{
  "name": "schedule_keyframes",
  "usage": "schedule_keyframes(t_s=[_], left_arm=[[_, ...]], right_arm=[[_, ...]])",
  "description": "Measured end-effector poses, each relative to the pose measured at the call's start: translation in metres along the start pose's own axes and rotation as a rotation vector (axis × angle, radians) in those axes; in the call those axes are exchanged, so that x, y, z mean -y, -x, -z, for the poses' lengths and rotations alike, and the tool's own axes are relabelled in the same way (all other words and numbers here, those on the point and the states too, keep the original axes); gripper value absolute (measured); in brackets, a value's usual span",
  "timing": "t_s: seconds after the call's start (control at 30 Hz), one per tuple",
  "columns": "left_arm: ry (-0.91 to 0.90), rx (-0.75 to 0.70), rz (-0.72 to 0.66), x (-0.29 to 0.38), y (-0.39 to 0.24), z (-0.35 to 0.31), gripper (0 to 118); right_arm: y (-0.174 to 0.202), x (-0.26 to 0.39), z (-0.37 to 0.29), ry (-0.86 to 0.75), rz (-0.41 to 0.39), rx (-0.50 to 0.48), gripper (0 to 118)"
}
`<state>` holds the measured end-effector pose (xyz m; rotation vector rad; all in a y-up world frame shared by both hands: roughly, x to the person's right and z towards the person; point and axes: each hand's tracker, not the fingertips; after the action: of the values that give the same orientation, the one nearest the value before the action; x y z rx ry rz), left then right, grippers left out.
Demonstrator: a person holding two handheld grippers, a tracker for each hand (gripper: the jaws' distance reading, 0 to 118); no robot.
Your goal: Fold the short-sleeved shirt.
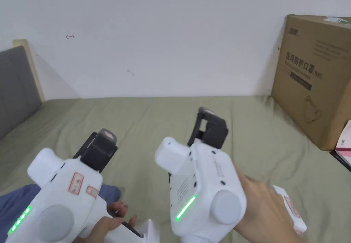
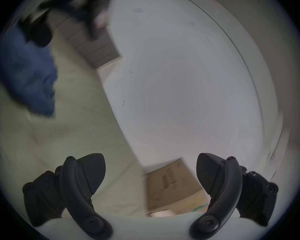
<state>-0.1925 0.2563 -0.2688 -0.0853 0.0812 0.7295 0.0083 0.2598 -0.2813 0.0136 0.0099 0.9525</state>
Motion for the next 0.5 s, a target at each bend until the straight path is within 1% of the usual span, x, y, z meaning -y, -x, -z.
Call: schedule_keyframes(t_s=[0.03,0.07,0.1,0.13,0.17,0.23,0.27,0.33,0.4,0.43,0.47,0.5], left_arm=[[-0.035,-0.012,0.124,-0.004,-0.014,-0.002,115],[-0.074,-0.036,0.280,-0.004,-0.031,-0.005,115],[-0.130,-0.024,0.391,-0.001,-0.042,-0.007,115],[-0.177,-0.002,0.508,0.003,-0.054,-0.008,115],[-0.187,0.014,0.640,0.007,-0.065,-0.010,116],[-0.170,0.047,0.821,0.017,-0.077,-0.011,116],[-0.151,0.052,0.901,0.023,-0.082,-0.012,116],[-0.139,0.040,0.965,0.031,-0.080,-0.011,116],[-0.122,0.052,0.917,0.033,-0.078,-0.011,116],[-0.098,0.056,0.847,0.032,-0.075,-0.011,116],[-0.082,0.067,0.793,0.027,-0.071,-0.012,116],[-0.067,0.065,0.772,0.025,-0.071,-0.012,116]], right_arm=[[-0.015,-0.001,0.003,0.037,0.156,-0.016,108],[-0.029,-0.002,0.007,0.079,0.335,-0.008,108],[-0.041,0.001,0.008,0.116,0.499,-0.011,108],[-0.056,0.007,0.009,0.158,0.671,-0.045,108],[-0.065,0.018,0.010,0.180,0.840,-0.073,108],[-0.070,0.040,0.010,0.217,1.039,-0.064,108],[-0.066,0.052,0.007,0.230,1.077,-0.037,108],[-0.059,0.068,0.005,0.258,1.104,0.026,108],[-0.051,0.071,0.001,0.252,1.068,0.033,108],[-0.051,0.071,-0.001,0.252,1.038,0.042,108],[-0.051,0.071,-0.005,0.216,0.995,0.045,108],[-0.052,0.069,-0.007,0.190,0.965,0.057,108]])
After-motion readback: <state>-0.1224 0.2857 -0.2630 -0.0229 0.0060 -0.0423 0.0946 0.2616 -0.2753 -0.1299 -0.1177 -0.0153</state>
